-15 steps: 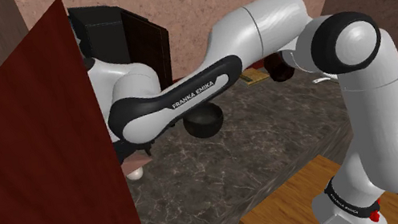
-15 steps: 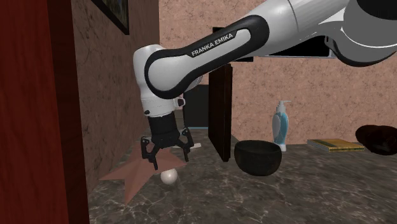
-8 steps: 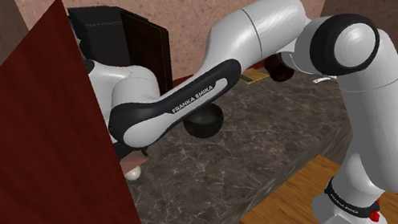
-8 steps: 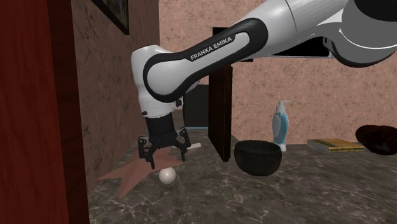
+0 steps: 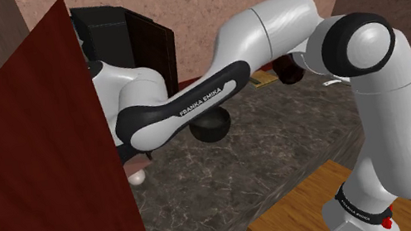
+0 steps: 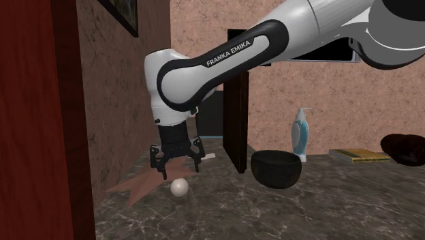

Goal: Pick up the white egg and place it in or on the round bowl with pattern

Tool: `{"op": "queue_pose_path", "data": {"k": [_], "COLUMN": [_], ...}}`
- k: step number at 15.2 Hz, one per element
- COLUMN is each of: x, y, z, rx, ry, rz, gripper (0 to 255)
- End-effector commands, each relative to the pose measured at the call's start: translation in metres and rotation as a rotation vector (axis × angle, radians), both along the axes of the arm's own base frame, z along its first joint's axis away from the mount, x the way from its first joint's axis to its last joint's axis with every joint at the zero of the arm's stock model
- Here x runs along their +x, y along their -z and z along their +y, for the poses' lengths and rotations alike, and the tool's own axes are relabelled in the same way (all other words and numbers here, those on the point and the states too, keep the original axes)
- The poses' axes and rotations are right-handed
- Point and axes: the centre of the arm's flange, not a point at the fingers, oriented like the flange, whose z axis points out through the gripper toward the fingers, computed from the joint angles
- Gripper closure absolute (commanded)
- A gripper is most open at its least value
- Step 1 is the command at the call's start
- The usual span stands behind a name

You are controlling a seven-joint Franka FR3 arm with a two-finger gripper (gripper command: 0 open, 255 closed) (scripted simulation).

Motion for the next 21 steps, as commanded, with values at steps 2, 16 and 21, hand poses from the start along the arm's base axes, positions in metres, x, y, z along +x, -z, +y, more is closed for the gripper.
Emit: {"op": "queue_pose_path", "data": {"k": [2,16,21], "x": [-0.005,0.001,0.001], "y": [0.040,0.015,-0.011], "z": [-0.008,-0.001,-0.001], "rx": [-0.040,-0.041,-0.041], "ry": [0.009,0.009,0.009], "rz": [0.073,0.073,0.073], "gripper": [255,255,255]}}
